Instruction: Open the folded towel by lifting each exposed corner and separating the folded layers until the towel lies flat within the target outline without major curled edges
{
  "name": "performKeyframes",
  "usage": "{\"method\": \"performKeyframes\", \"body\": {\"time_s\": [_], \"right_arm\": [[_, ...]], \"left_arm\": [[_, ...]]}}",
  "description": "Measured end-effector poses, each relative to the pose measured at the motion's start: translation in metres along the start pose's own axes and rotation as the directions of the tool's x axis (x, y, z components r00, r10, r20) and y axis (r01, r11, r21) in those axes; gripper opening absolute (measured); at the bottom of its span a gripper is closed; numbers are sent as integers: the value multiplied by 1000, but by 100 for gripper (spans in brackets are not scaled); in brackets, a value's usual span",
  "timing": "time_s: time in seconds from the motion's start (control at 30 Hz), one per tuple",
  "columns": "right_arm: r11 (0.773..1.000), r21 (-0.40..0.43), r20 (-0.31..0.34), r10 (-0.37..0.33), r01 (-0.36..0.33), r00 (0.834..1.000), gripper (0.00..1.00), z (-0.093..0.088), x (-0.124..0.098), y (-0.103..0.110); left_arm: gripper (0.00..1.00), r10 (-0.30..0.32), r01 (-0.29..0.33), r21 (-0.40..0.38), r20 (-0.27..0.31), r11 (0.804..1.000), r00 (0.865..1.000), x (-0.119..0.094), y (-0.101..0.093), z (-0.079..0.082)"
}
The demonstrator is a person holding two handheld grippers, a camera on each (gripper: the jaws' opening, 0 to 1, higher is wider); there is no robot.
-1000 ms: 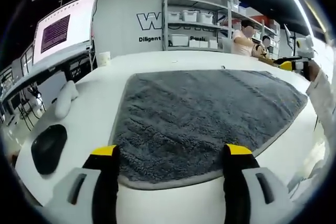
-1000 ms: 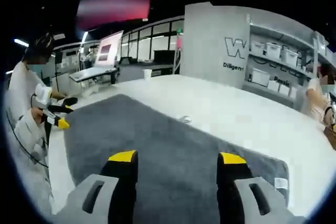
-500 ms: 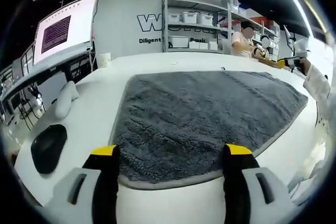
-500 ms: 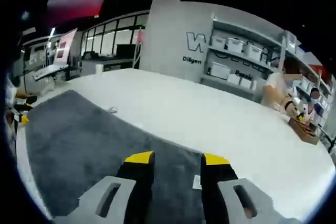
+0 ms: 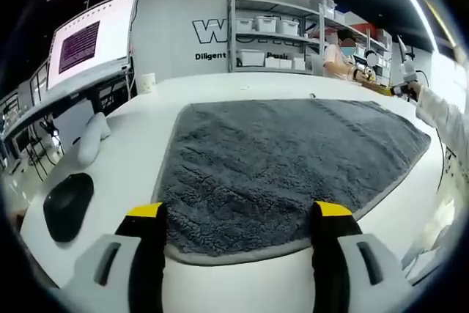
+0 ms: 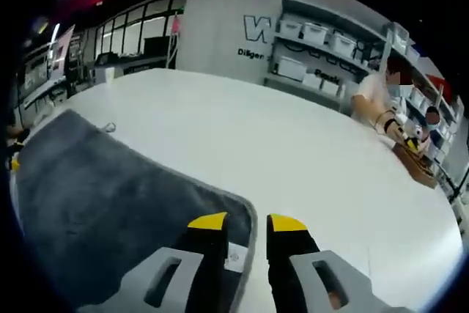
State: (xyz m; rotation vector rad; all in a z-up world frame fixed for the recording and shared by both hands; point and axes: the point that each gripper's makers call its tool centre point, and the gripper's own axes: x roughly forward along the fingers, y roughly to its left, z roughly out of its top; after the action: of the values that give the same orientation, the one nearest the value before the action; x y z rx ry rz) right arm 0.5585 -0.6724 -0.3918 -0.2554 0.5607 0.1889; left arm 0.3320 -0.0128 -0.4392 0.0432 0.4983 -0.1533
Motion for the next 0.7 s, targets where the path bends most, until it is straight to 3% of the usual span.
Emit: {"method": "performKeyframes", "body": {"time_s": [0.13, 0.3, 0.37, 0.7], "right_arm": [[999, 18, -16, 28, -28, 999, 13, -9, 18, -1], [1000, 22, -30, 0, 1, 1000, 4, -14, 28, -10], [997, 74, -13, 0, 1, 1000, 0, -14, 33, -14], [998, 71, -55, 4, 0, 999, 0, -27, 40, -12]], "left_arm": [[80, 2, -2, -2, 5, 1000, 1000, 0, 0, 0], [80, 1, -1, -1, 4, 1000, 1000, 0, 0, 0], [80, 1, -1, -1, 4, 1000, 1000, 0, 0, 0], [80, 2, -2, -4, 13, 1000, 1000, 1, 0, 1]]}}
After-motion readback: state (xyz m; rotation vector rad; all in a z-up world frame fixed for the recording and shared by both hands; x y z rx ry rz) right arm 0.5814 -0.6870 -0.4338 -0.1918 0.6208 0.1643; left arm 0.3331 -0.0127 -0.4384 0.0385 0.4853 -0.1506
